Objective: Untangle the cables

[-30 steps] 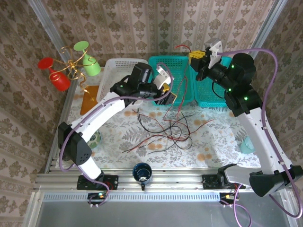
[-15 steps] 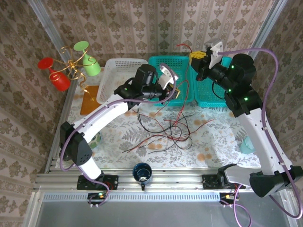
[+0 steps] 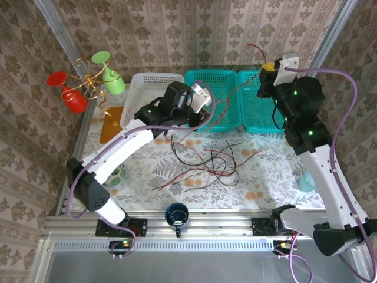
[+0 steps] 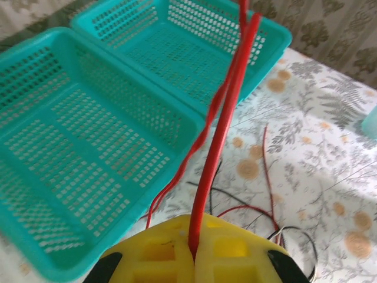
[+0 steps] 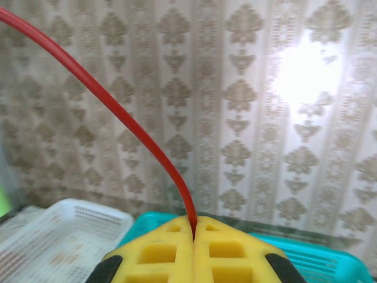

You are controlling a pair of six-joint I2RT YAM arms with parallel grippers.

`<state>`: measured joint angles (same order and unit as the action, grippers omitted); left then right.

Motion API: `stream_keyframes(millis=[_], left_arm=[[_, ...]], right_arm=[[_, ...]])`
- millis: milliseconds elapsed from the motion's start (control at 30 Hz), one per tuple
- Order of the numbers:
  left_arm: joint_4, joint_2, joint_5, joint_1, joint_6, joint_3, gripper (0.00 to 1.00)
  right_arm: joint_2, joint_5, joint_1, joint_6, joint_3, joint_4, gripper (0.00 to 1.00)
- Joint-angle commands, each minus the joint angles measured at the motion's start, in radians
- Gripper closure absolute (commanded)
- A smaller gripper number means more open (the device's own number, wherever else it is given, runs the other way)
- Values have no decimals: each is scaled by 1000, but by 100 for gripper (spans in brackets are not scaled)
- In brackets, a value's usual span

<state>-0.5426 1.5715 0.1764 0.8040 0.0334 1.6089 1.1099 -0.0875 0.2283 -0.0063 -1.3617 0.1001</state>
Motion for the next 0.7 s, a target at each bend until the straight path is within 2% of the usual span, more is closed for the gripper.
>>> stream_keyframes(millis=[0,167,267,533,667], left_arm=[[-110,-102,-144,-2,62,-22,100],[-168,-231,-196,-50,43,-104,100],[-214,-297,-211,-114,30,-135,100],[-264,-428,-255,-303,-38,-209,100],[-258,-474,-185,-417,-113,-253,100]], right_arm=[[-50,-205,-18,-11,35,-78,100],[-76,-269,-63,-24,57,-63,100],[-85,-329,-97,5,57,-42,100],[-89,-394,-172,46,62,12,100],[-87,-373,-210,68,62,32,100]])
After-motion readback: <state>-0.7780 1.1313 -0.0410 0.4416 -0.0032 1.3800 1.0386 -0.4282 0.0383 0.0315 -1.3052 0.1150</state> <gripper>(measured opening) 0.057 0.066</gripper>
